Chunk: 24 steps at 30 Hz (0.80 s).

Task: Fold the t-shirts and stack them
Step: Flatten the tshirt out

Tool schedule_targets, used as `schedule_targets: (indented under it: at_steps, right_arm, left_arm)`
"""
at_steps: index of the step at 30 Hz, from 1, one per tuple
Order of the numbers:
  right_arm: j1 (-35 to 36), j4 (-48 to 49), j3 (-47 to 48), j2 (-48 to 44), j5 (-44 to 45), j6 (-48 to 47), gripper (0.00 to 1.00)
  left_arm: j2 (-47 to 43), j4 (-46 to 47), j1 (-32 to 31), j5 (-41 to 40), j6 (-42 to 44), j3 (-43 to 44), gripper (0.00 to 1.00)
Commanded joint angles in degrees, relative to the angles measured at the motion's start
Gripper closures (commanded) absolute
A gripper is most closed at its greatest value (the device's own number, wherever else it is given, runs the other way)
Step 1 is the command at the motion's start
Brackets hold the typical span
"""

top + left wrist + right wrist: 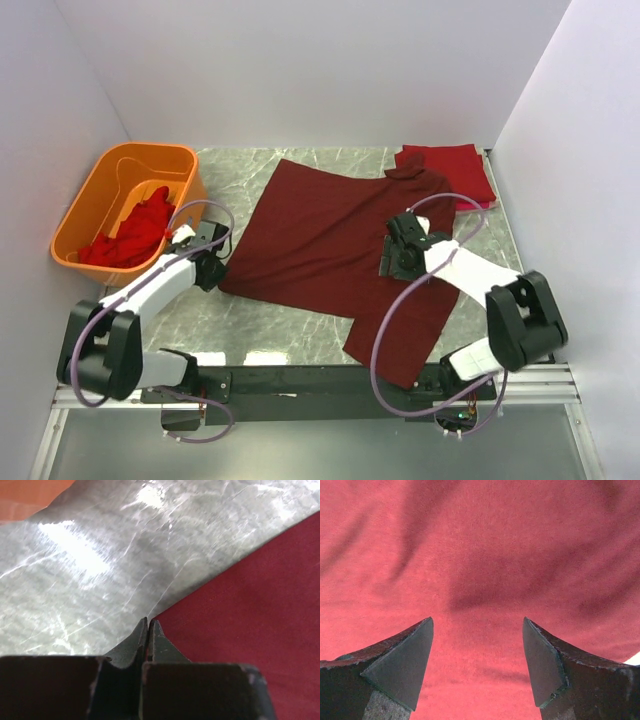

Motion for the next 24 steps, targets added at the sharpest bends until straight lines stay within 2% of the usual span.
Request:
schedule_targets:
  at_steps: [1,4,11,17,24]
  right_arm:
    - [0.1,0.8,2.6,4.4,-2.1,0.7,0.21]
    - [0.0,1.9,5.9,11.0,-2.5,0.8,0.22]
    - [0.3,0.6,24.0,27.2,-7.4,-1.4,0.23]
    - [4.0,0.5,37.5,35.3,-11.7,-6.7,0.24]
    - [10.3,-3.3,55.0,45.6,-15.3,-13.4,0.24]
  left_arm:
    - [-3.7,-2.8,1.5,-5.5,-3.7,-1.1,0.99]
    - [-4.8,-1.3,1.5,-3.4,-2.2,-1.6,0.99]
    - [-6.7,5.3,1.4,2.4,0.7,-3.2,0.99]
    - [-6.5,10.6,0.3,7.4,2.1,-4.6,0.99]
    - [-4.3,12.0,-3.7,7.1,1.3,-3.3,0.99]
